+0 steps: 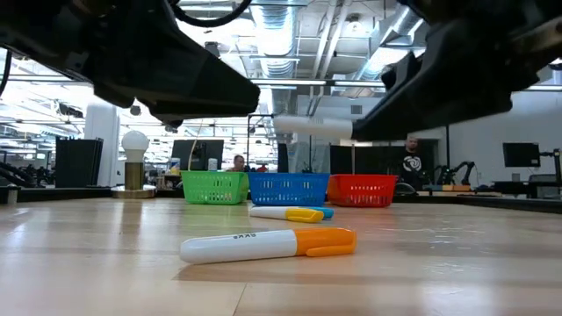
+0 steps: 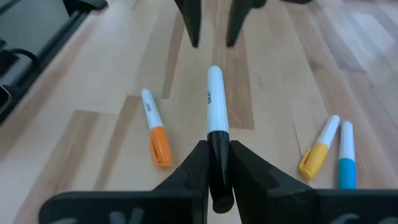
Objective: Pick & Place Markers
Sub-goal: Put the small black highlighter pen into the green bin
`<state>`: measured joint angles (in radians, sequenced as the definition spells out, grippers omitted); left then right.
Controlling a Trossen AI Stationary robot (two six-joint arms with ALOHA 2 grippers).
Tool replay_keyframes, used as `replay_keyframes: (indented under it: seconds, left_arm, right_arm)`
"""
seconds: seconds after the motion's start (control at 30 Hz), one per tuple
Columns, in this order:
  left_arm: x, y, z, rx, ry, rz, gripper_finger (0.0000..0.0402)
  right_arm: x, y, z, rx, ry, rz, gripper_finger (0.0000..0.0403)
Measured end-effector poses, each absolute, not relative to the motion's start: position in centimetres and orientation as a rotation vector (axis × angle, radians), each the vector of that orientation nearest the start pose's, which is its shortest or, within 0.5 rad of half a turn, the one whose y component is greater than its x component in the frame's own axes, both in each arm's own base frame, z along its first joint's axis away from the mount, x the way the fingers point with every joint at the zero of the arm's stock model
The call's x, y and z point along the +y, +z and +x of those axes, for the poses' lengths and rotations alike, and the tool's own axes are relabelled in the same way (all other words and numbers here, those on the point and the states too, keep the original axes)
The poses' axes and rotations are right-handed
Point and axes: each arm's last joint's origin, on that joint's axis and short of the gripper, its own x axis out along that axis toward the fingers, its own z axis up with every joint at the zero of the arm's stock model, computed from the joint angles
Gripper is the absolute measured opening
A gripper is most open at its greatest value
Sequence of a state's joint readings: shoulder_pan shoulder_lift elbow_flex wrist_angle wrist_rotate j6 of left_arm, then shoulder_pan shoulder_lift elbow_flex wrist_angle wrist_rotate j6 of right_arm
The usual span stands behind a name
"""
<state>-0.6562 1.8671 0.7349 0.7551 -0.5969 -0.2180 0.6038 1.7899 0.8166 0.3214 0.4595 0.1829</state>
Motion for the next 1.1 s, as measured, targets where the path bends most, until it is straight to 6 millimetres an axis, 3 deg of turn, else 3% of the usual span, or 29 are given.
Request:
replay_keyframes:
  seconds: [0.17,0.4,0.77,1.1]
  left_arm:
    - [-18.5,12.9,28.8,0.277,0.002,-0.025,0.0104]
    - [-17.3,13.1,29.9,0.286,-0.124,-0.046,0.0104]
    - [-16.6,13.1,30.7,0.284,-0.164,-0.064,0.0104]
    - [-17.6,10.7,33.3,0.315,-0.17,0.031,0.0104]
  right_arm:
    - [18.6,13.9,28.4,0.557,0.099,-0.156,0.0052]
    - [18.5,13.9,28.5,0.555,0.092,-0.159,0.0042]
    - [18.5,13.9,28.5,0.554,0.092,-0.16,0.0051]
    - [18.6,14.0,28.5,0.556,0.116,-0.151,0.0047]
